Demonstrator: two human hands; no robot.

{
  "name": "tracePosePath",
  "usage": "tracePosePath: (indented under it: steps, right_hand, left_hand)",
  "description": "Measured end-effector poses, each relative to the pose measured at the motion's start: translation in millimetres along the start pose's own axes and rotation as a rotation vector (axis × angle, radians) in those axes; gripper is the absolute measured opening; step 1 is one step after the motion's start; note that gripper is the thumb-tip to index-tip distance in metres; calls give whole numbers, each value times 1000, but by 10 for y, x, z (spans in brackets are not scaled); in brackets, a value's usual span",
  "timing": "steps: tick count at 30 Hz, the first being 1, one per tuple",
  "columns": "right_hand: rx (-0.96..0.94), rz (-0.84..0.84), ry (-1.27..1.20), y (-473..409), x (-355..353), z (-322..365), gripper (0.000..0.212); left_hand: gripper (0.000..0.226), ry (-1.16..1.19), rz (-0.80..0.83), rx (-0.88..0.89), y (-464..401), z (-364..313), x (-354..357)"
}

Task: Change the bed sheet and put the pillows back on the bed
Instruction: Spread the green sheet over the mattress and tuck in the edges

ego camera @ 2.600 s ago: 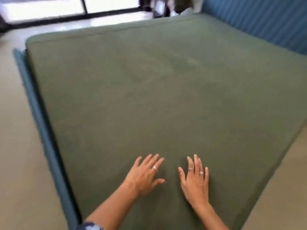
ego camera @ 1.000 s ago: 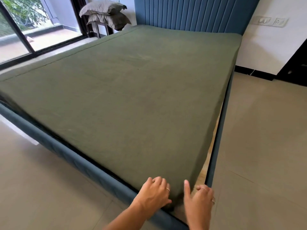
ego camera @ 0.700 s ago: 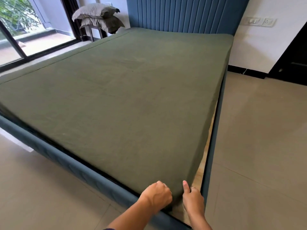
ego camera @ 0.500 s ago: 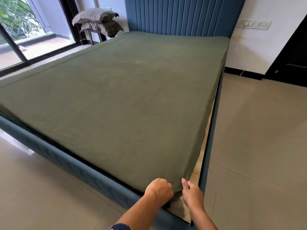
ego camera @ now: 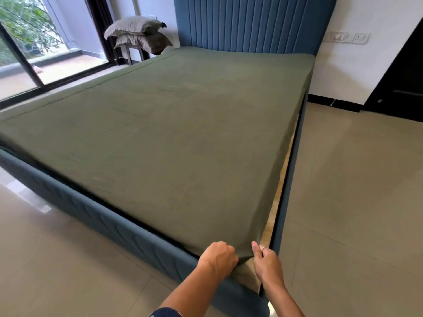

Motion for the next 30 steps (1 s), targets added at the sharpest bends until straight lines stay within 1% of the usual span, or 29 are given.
tracePosePath:
  steps: [3, 6, 10, 12, 15, 17, 18, 19, 21, 23, 24, 26, 27, 29, 30]
  right_hand:
    - [-21, 11, 47, -21, 27, -4, 36]
    - [-24, 5, 78, -40, 28, 13, 43]
    - [-44, -19, 30, 6, 13, 68, 42]
    - [-41, -22, -12, 22, 19, 92, 42]
    - [1, 40, -32, 11, 155, 26, 29]
    - [21, 151, 35, 93, 270, -65, 23]
    - [3, 179, 100, 135, 277, -62, 20]
    - [-19, 166, 142, 166, 232, -57, 17]
    - [-70, 41, 153, 122, 19, 83, 13]
    - [-102, -77, 192, 50, -200, 283, 18]
    - [-139, -118, 220, 35, -276, 435, 20]
    - [-261, -189, 294, 58, -332, 776, 25]
    - [-335, -220, 353, 112, -305, 968, 27]
    - [-497, -228, 515, 271, -92, 1306, 34]
    - [-566, -194, 594, 348, 77, 1425, 39]
  left_hand:
    - [30, 15, -22, -24, -5, 0, 2]
    - [29, 35, -27, -40, -41, 9, 35]
    - [28, -11, 31, -13, -123, -64, 184]
    - [29, -10, 28, -29, -168, -77, 220]
    - [31, 93, -24, -121, -191, -35, 200]
    - [32, 200, -9, -194, -126, -24, 257]
    - [31, 256, 17, -228, -62, -7, 301]
    - [31, 302, 53, -255, 33, -2, 382]
    - [39, 359, 90, -256, 171, 96, 522]
    - [48, 478, 128, -228, 296, 232, 625]
    - [47, 549, 115, -220, 360, 336, 630]
    - [39, 639, 37, -242, 496, 580, 545]
    - [36, 626, -6, -272, 576, 735, 481]
    - [33, 511, -102, -376, 746, 1101, 328]
    - [32, 443, -155, -420, 820, 1269, 248]
Point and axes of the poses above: each hand's wrist, its own y-axis away from the middle knuckle, its own x-axis out of the palm, z = x × y, the point moved 9 cm from there along -y, towards the middle knuckle, and after that the axes turned 12 degrees about x, right-handed, at the moved point
